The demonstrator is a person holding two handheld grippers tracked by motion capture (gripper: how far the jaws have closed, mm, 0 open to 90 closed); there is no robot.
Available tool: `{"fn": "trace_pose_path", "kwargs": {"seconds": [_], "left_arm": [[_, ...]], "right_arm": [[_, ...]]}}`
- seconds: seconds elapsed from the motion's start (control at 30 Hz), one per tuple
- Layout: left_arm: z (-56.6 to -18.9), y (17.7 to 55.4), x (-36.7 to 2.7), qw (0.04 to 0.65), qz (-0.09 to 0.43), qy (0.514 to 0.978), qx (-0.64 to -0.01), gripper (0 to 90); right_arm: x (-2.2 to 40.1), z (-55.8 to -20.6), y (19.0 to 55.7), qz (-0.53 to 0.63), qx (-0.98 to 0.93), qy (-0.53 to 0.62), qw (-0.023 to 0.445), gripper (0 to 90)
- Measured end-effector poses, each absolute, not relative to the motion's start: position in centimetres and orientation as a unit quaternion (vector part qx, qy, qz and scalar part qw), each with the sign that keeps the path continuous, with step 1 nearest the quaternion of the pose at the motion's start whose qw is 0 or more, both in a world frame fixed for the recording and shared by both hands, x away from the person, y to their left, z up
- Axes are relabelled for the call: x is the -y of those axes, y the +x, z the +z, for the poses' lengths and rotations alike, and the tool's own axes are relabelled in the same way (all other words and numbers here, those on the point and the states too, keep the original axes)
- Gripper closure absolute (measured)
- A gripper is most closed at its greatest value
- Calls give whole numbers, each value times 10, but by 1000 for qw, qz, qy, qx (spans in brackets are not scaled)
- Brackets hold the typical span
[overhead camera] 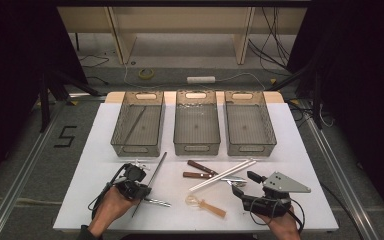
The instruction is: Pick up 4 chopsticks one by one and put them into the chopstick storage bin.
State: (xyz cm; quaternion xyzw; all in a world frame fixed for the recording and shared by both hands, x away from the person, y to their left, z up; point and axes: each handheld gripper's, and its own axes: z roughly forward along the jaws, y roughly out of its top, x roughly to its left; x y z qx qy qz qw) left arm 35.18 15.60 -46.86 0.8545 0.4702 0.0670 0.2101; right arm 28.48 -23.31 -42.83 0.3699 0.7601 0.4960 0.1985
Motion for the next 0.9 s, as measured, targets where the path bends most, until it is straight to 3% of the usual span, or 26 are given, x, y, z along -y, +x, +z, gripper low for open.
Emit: {"fn": "trace_pose_path", "kwargs": {"seconds": [0.3, 0.9], "left_arm": [[-469, 353, -158, 209, 64, 850, -480, 840], [-462, 351, -161, 225, 76, 850, -470, 856]], "right_arm": [[233, -428, 285, 496, -761, 369, 198, 307], [233, -428, 285, 496, -761, 369, 198, 307]]}}
